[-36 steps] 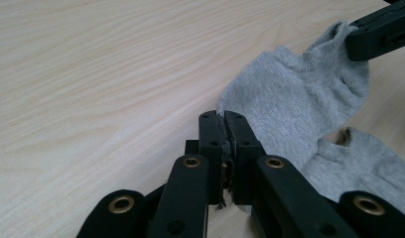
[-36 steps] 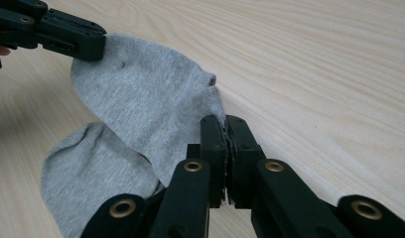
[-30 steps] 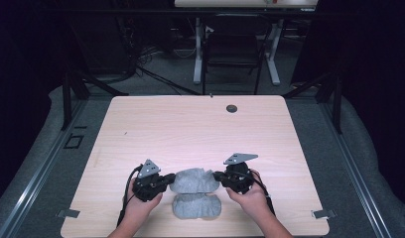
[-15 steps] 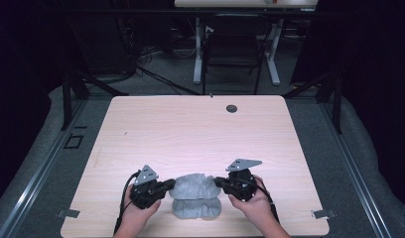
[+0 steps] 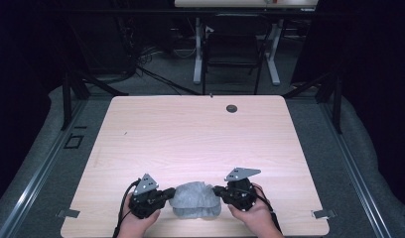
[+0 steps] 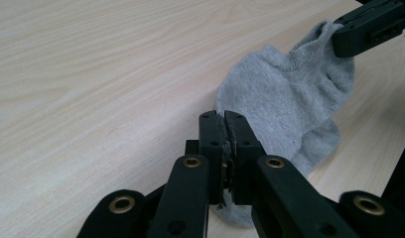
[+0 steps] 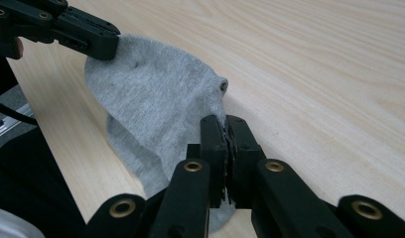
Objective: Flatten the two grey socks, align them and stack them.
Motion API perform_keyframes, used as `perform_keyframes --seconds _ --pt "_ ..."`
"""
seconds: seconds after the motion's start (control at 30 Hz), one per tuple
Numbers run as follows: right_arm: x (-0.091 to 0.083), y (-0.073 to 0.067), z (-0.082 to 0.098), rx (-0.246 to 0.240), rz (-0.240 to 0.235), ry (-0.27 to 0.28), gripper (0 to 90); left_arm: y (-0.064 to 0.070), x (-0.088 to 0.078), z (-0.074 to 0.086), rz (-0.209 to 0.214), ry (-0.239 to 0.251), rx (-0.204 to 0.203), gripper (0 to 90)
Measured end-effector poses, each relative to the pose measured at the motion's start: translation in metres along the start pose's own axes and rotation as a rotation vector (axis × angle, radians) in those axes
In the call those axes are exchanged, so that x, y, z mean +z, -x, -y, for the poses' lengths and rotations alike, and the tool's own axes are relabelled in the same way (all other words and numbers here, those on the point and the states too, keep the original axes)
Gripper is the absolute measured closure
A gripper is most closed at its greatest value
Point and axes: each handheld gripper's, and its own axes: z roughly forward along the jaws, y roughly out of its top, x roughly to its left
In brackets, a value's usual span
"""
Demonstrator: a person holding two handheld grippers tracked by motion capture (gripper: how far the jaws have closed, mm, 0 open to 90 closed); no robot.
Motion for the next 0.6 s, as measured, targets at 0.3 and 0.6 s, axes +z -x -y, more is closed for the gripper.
perform_keyframes --seconds 0.3,0.6 --pt "-0.002 -0.002 0.006 0.014 -0.014 -0.034 87.6 0.005 -0.003 0.003 0.01 -0.028 0.015 87.3" --pt "-0.002 -0.002 0.013 0.017 -0.015 -0.064 87.6 0.008 0.001 0.008 0.014 -0.056 0.026 87.3"
